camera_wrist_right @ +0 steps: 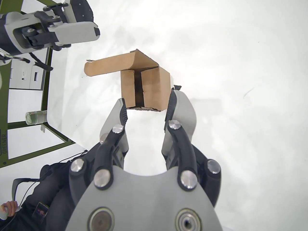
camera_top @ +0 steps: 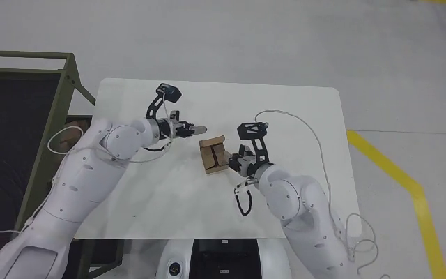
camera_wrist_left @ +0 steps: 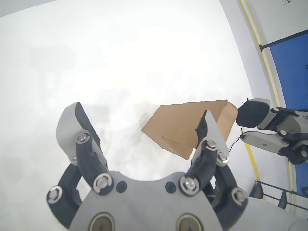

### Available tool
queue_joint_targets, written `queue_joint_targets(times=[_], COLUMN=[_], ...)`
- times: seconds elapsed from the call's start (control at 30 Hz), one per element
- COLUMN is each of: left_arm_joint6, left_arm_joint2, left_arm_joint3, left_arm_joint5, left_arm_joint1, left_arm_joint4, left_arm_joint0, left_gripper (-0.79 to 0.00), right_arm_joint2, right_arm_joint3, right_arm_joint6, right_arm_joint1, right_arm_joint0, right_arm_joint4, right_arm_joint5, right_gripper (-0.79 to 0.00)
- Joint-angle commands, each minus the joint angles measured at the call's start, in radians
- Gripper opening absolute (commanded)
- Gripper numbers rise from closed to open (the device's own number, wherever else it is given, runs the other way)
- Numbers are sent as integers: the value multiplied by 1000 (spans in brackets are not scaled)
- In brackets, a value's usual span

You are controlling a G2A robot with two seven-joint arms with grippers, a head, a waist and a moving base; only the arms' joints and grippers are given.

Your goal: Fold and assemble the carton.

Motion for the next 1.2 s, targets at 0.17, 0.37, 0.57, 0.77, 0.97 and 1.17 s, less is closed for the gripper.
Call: queue_joint_targets(times=[0.17,0.37,0.57,0.77,0.97,1.17], left_arm_joint6=[-48,-67,-77,-102,-143,-160], left_arm_joint2=[25,40,51,71,94,123], left_arm_joint3=[-18,-26,-23,-26,-18,-5], left_arm_joint5=[-56,-94,-130,-158,-171,-147], left_arm_joint1=[-2,-6,-9,-11,-16,-25], left_arm_joint4=[55,61,70,99,114,142], left_arm_joint0=[-10,-12,-13,-17,-33,-51], left_gripper=[0,0,0,0,0,0], right_arm_joint2=[1,7,12,25,5,-40], right_arm_joint3=[11,7,5,-8,-4,10], right_arm_joint6=[16,21,31,9,25,47], right_arm_joint1=[3,10,19,28,34,34], right_arm_joint0=[8,3,-11,-38,-38,-22], right_arm_joint4=[13,17,10,1,-55,-128], right_arm_joint5=[-23,-65,-123,-161,-183,-175], right_gripper=[-431,-422,-422,-416,-351,-231])
